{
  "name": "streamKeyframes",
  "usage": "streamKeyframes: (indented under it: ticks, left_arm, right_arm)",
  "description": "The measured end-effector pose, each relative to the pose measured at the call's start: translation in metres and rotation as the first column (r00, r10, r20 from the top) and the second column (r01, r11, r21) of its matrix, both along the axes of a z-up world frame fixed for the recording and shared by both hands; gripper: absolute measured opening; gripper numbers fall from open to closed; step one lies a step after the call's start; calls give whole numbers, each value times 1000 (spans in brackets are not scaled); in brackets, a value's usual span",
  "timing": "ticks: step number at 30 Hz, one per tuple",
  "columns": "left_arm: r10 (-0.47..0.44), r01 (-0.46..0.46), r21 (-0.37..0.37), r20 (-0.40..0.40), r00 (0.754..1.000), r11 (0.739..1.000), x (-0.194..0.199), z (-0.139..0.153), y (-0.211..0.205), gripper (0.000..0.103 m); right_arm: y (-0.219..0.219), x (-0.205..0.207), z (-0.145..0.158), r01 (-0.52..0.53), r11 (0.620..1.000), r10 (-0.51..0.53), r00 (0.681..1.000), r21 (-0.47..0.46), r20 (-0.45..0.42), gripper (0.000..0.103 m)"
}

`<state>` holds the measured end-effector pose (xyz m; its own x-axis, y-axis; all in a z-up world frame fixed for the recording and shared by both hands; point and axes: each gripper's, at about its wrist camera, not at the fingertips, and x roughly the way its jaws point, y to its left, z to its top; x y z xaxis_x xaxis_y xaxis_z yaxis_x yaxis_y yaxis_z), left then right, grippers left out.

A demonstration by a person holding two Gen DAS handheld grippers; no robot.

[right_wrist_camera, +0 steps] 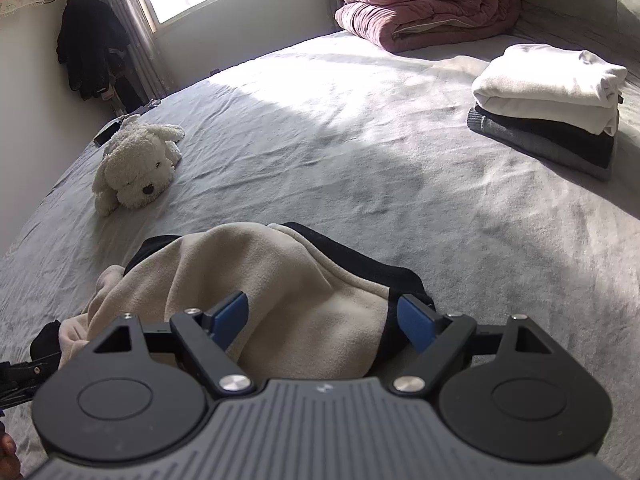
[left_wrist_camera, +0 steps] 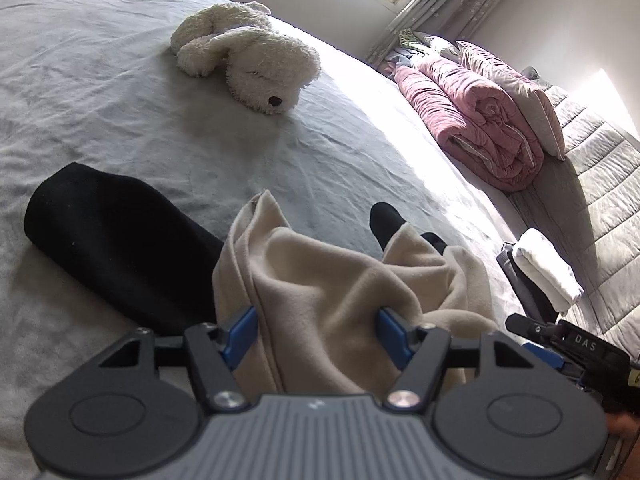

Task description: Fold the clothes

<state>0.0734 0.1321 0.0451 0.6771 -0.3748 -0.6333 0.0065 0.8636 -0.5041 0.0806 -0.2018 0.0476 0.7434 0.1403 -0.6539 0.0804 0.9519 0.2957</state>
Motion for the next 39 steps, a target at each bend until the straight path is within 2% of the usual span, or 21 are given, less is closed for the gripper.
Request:
streamKeyframes:
  ticks: [1,2,4,5,7,12,18,24,31,38,39]
  left_arm:
    - [4,-4,-17,-5,1000,1000,0,-2,0,53]
    - [7,-8,-35,-10,1000,999,0,-4,0,40]
    - [31,-32,-50,-13,999,998,-1,-6,1,26]
    - [39,-39,-44,0,999,998,-3,-5,0,22]
    - [33,-32,-26,41,999,999,-10,1,-4,20]
    - [-68,63,30,162,985,998,-30,21,-16,19]
    - [-237,223,82,248,939,971,-56,30,-23,18]
    - [-410,394,115,292,864,912,-83,30,-36,18]
    - [-523,497,162,250,815,852,-102,11,-51,17]
    - [-660,611,253,230,715,750,-118,0,-69,16]
    - [-673,620,266,220,706,738,-120,-2,-72,16]
  right_arm:
    - [1,0,1,-2,1000,2,1000,8,3,85]
    - [3,-1,3,-5,1000,5,1000,16,6,85]
    - [7,-1,6,-14,1000,14,1000,28,15,85]
    - [10,-2,7,-20,999,19,1000,28,19,85]
    - [15,-2,10,-31,999,30,999,28,26,85]
    - [26,-7,20,-59,998,58,997,28,46,85]
    - [30,-17,31,-92,995,89,994,46,68,85]
    - [36,-28,36,-126,989,121,990,76,72,85]
    - [52,-35,37,-173,980,167,983,94,69,85]
    - [73,-37,37,-226,971,220,972,75,77,85]
    - [76,-36,35,-230,971,225,972,69,72,85]
